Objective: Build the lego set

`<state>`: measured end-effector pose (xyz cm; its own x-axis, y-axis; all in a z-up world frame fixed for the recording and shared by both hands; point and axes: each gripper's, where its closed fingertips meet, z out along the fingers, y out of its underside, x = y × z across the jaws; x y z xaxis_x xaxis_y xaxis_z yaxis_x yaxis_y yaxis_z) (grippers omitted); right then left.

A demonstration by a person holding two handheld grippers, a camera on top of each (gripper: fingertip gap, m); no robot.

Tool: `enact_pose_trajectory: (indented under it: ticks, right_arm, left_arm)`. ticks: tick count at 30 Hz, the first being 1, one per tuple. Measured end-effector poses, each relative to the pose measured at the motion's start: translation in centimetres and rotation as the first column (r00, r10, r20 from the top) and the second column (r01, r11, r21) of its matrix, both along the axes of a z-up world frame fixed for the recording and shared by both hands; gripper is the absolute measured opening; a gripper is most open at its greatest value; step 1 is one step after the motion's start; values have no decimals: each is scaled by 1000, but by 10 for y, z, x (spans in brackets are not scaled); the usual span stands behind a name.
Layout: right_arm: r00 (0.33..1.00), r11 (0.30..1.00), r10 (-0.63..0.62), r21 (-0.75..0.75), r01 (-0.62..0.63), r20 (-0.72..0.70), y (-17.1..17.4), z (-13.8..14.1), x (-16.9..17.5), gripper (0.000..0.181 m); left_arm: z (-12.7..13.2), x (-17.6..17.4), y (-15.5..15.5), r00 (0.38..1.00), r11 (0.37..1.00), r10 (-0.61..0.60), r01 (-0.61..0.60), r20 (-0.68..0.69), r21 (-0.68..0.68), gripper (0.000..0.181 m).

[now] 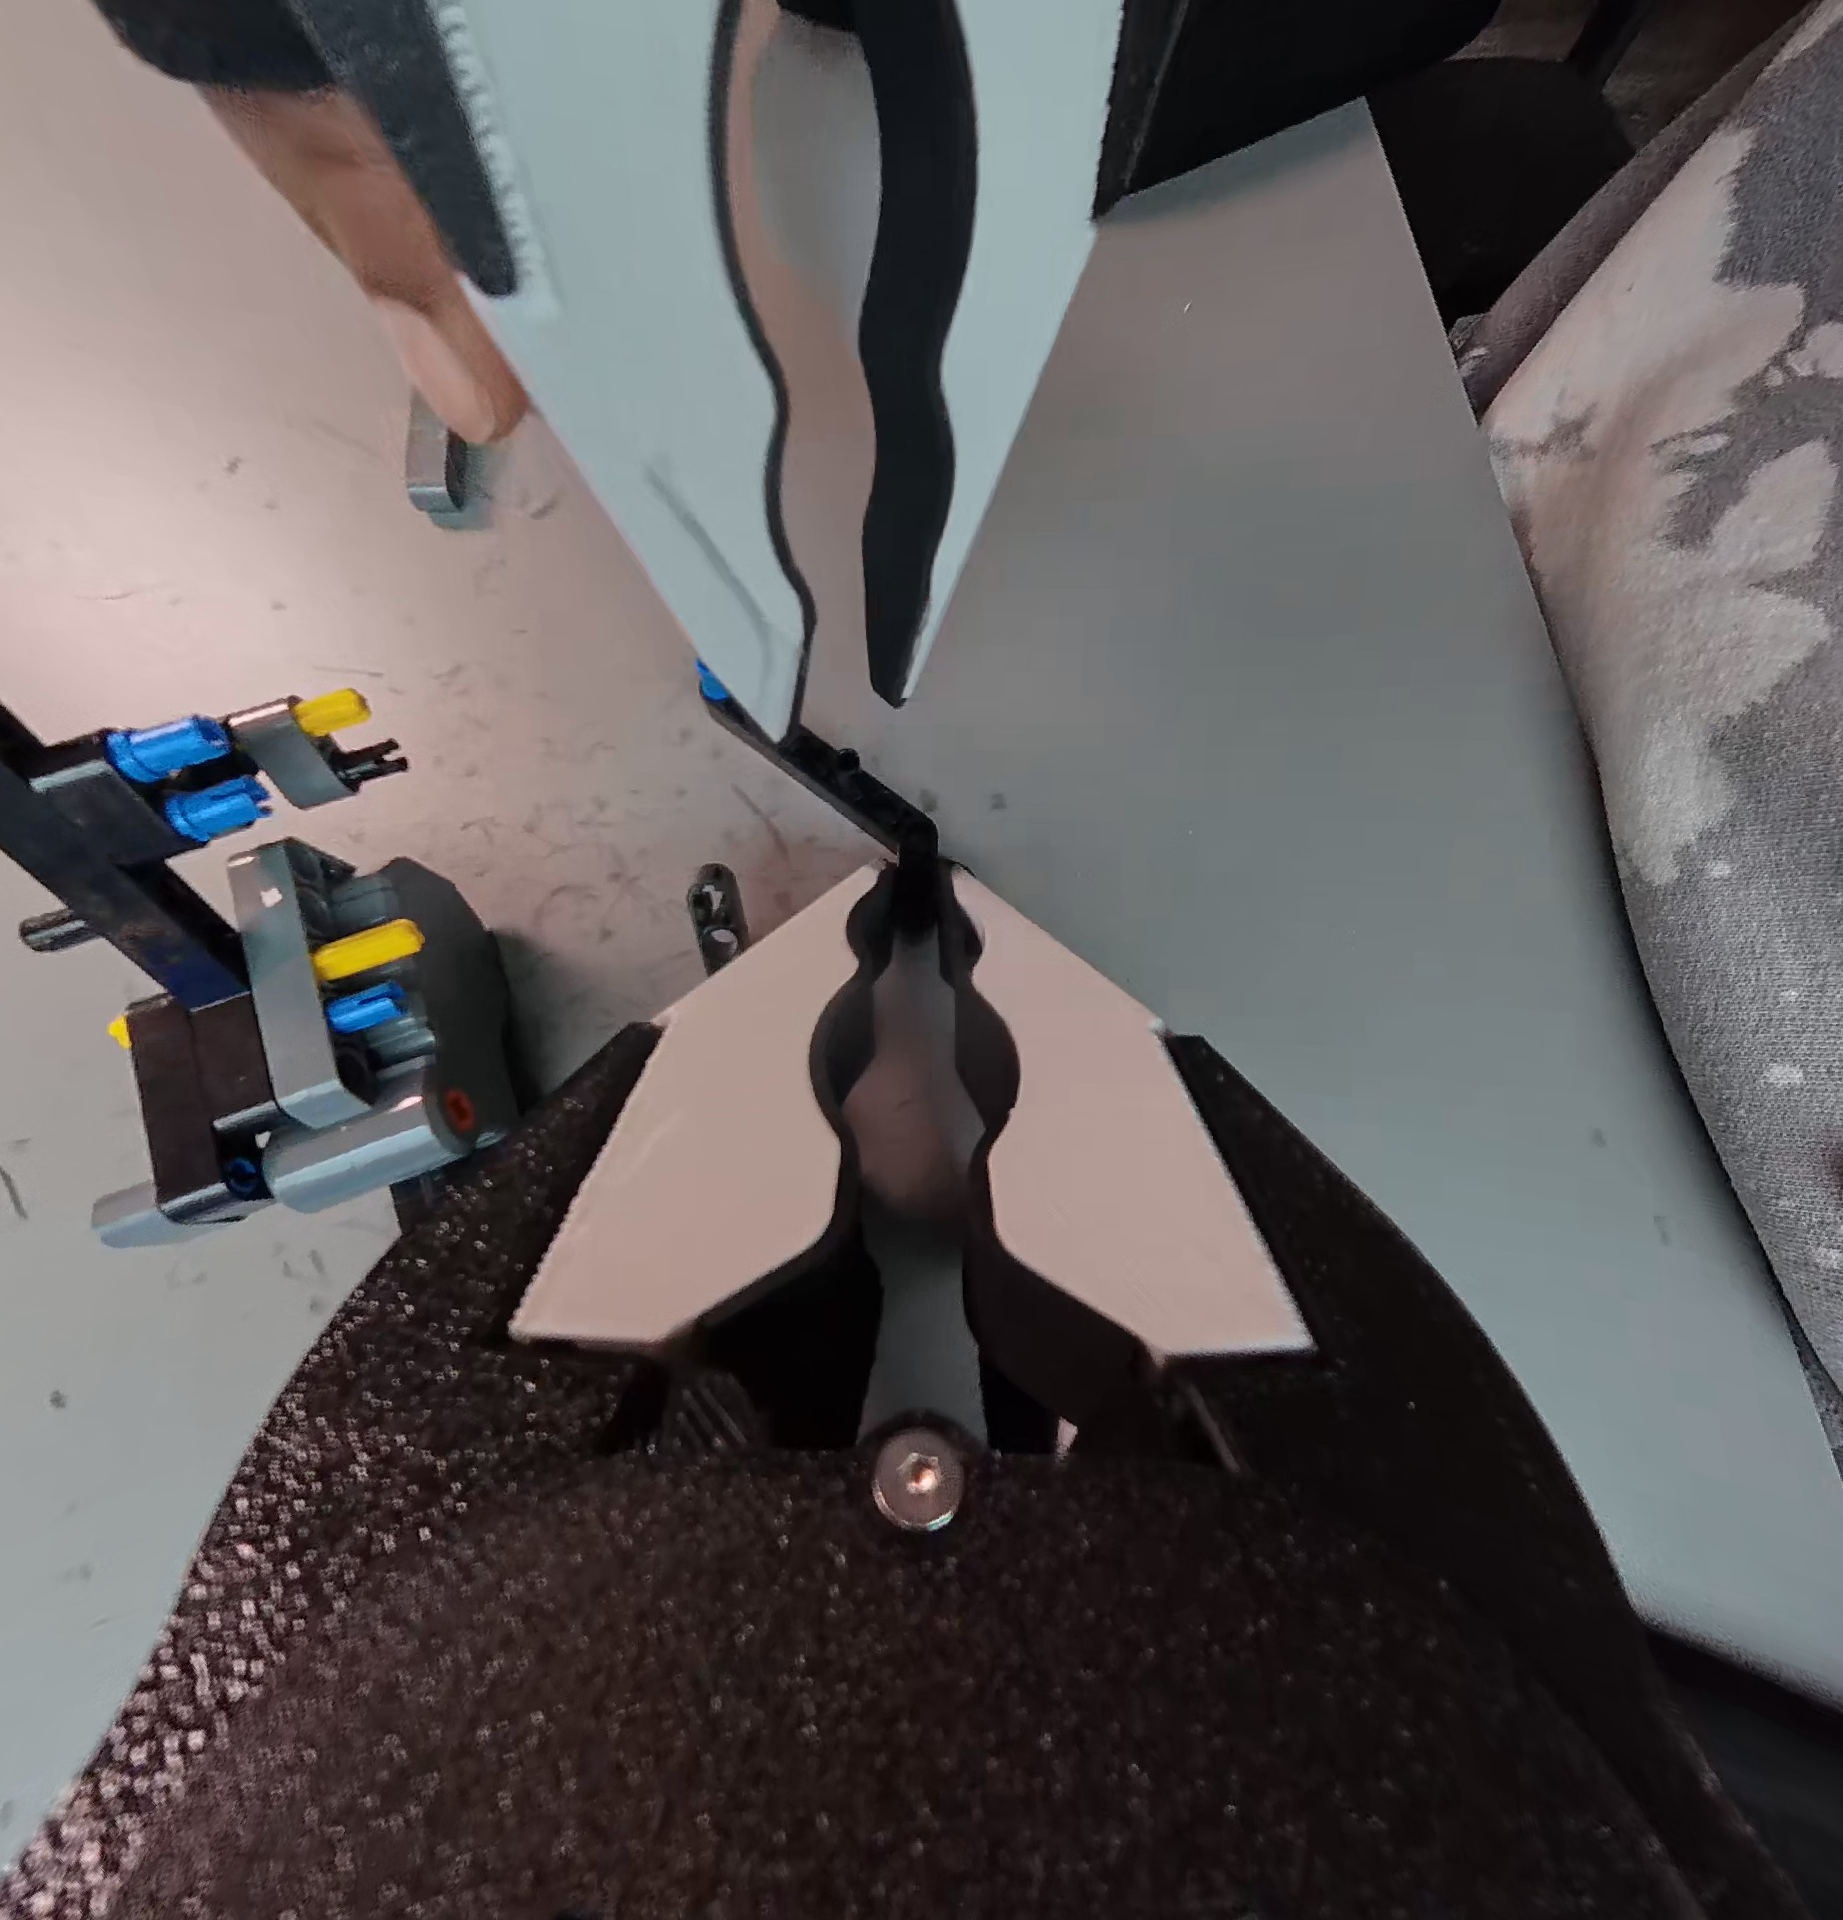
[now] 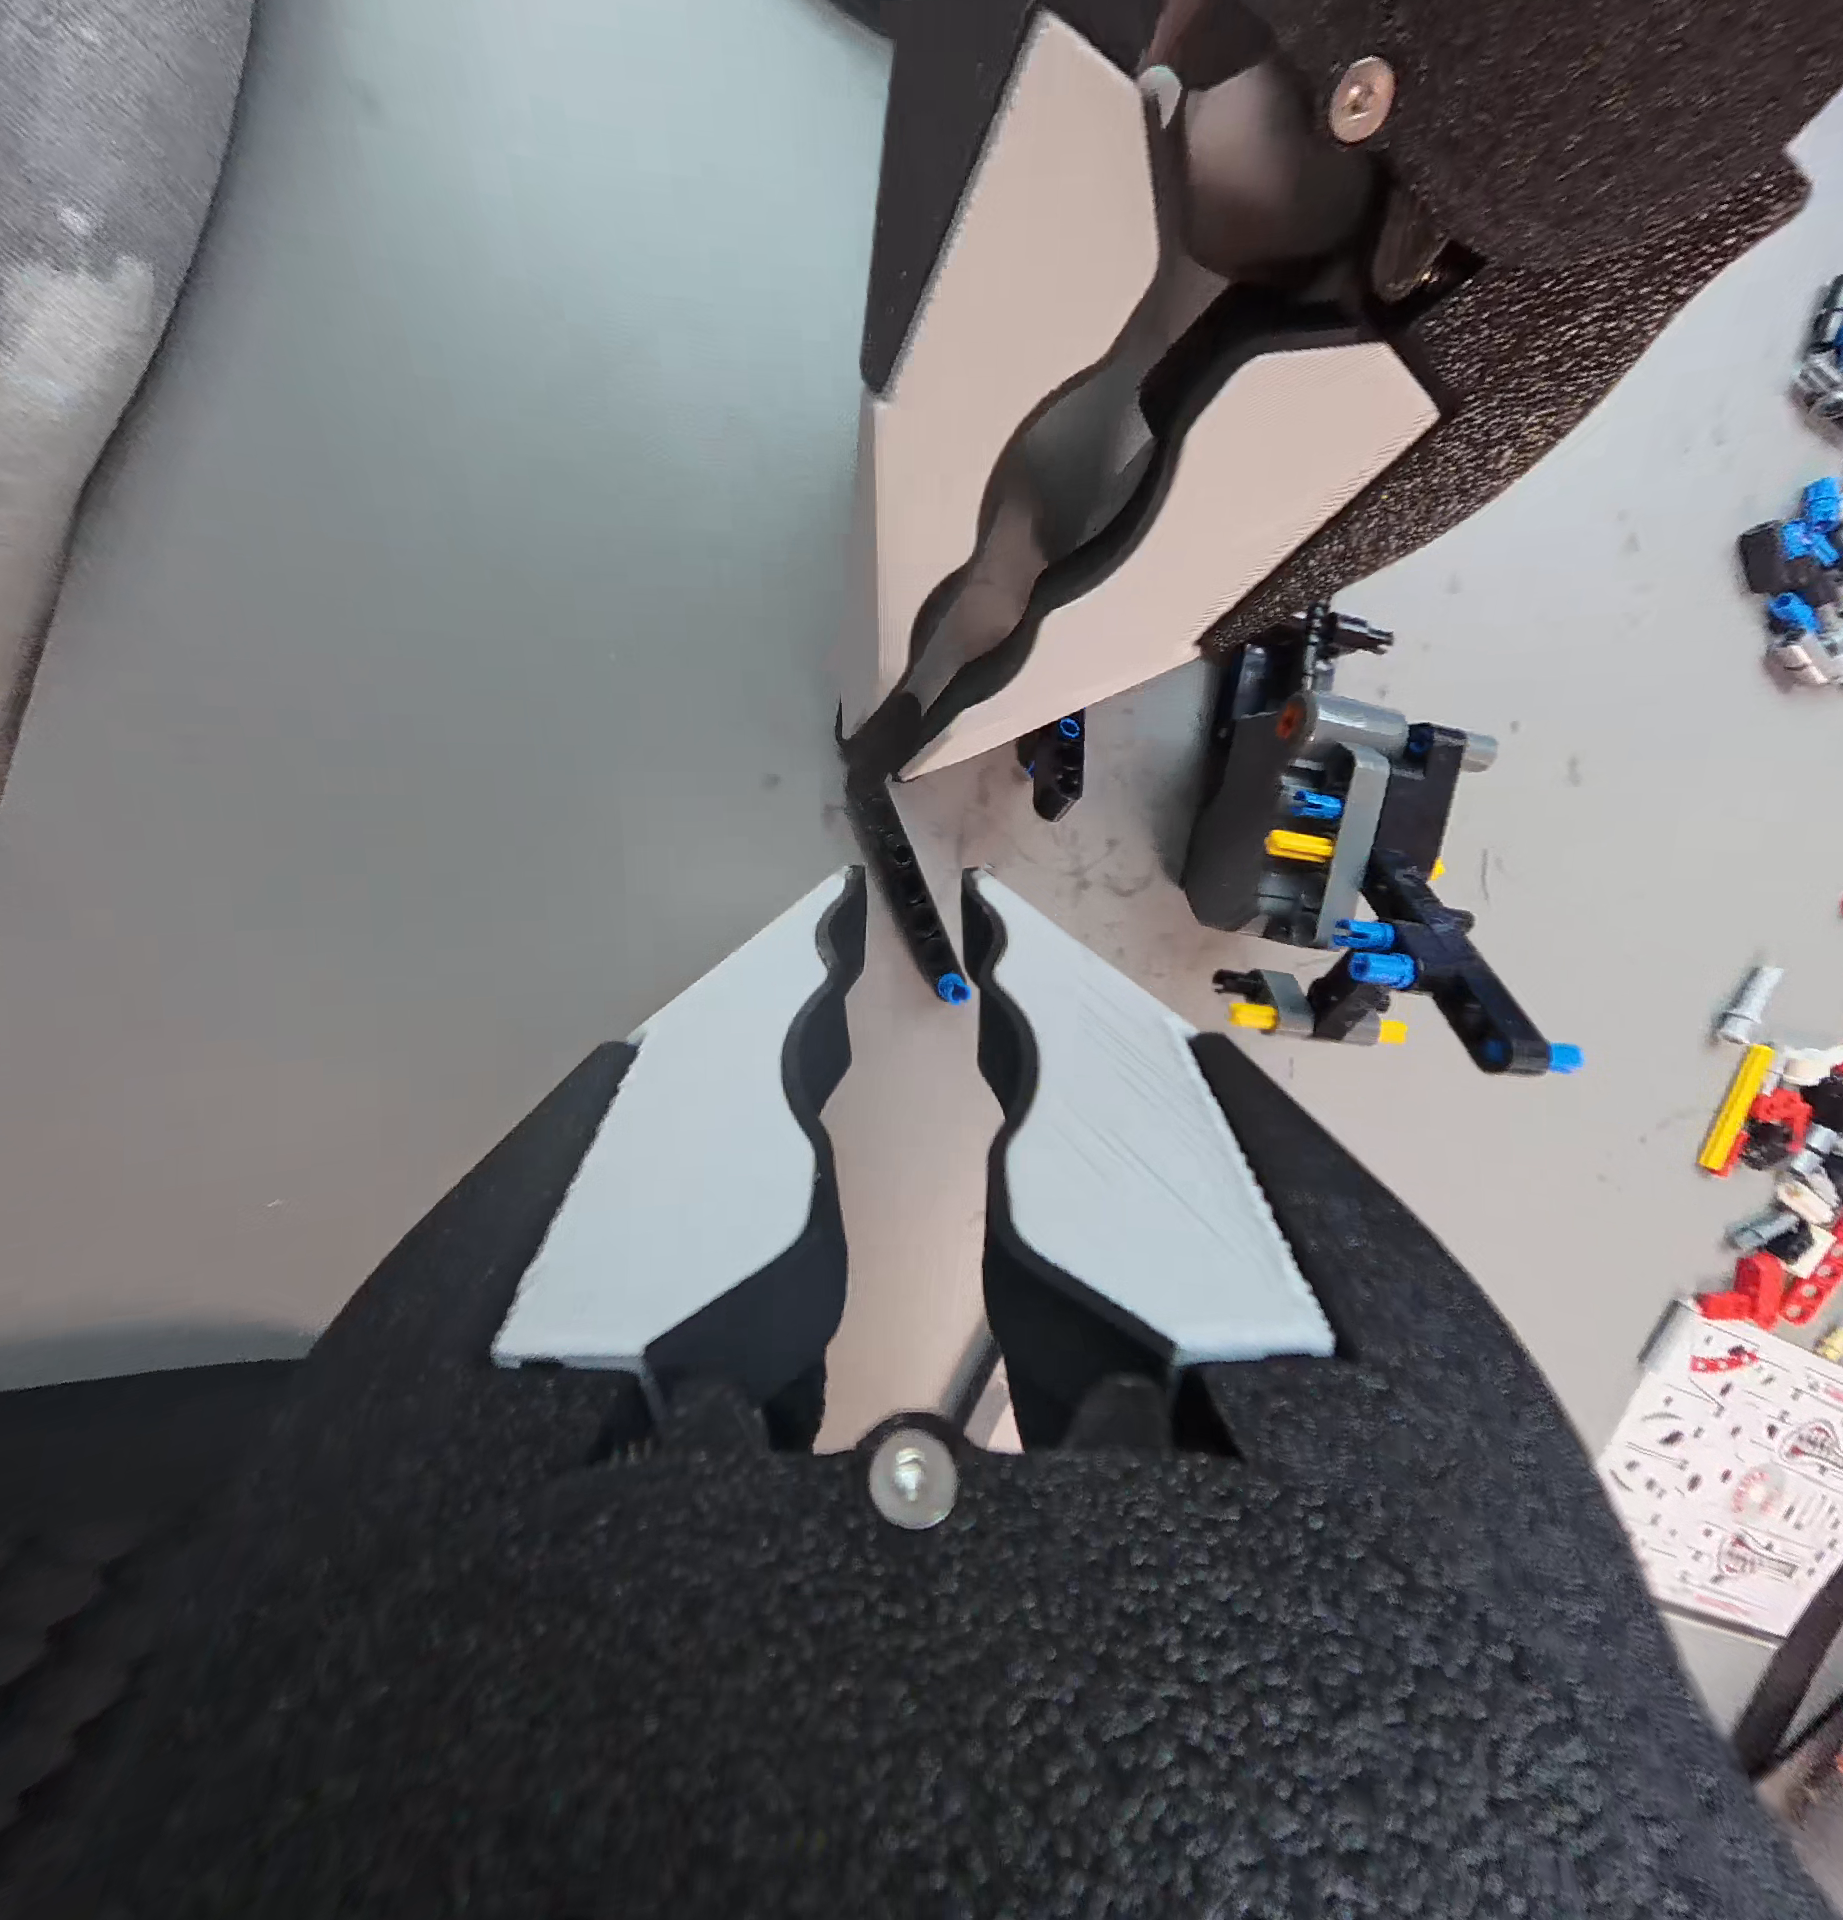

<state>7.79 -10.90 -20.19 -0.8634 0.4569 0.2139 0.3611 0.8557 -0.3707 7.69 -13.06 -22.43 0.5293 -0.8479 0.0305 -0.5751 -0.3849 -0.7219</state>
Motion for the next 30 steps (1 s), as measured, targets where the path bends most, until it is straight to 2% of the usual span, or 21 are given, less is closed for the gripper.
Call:
enact_pose_trajectory:
  ticks: [4, 9, 16, 21, 23, 24, 25, 26, 30]
  right_arm:
    - [997, 1000, 2, 24, 0, -80, -8, -3, 1, 14]
    - [995, 996, 17, 89, -9, -96, -4, -11, 1, 6]
    - [973, 945, 174, 304, -123, -149, -2, -12, -1, 2]
    - [969, 927, 198, 350, -137, -145, -1, -12, -2, 2]
    - [977, 955, 138, 285, -88, -161, -2, -12, -2, 2]
    - [985, 977, 81, 208, -47, -156, -3, -12, -1, 8]
    - [990, 993, 9, 114, 7, -144, -4, -10, 0, 21]
    - [986, 997, -66, 17, 69, -153, -5, -2, -3, 25]
    - [946, 944, -273, -237, 229, -174, 6, 27, -15, 23]
  left_arm:
    - [0, 0, 0, 1000, 1000, 0, 0, 1, -2, 7]
    - [0, 0, 0, 1000, 1000, 1, -1, -1, 1, 7]
    - [0, 0, 0, 1000, 1000, 1, -1, 7, -11, 7]
    - [0, 0, 0, 1000, 1000, 1, -1, 5, -7, 7]
    - [0, 0, 0, 1000, 1000, 0, 0, 0, 2, 7]
    - [0, 0, -1, 1000, 1000, -4, 4, -6, 11, 7]
    - [0, -1, -1, 1000, 1000, -15, 15, -14, 24, 7]
    - [0, -1, -2, 999, 999, -32, 33, -23, 39, 7]
    - [1, -4, -7, 992, 990, -112, 117, -61, 79, 7]
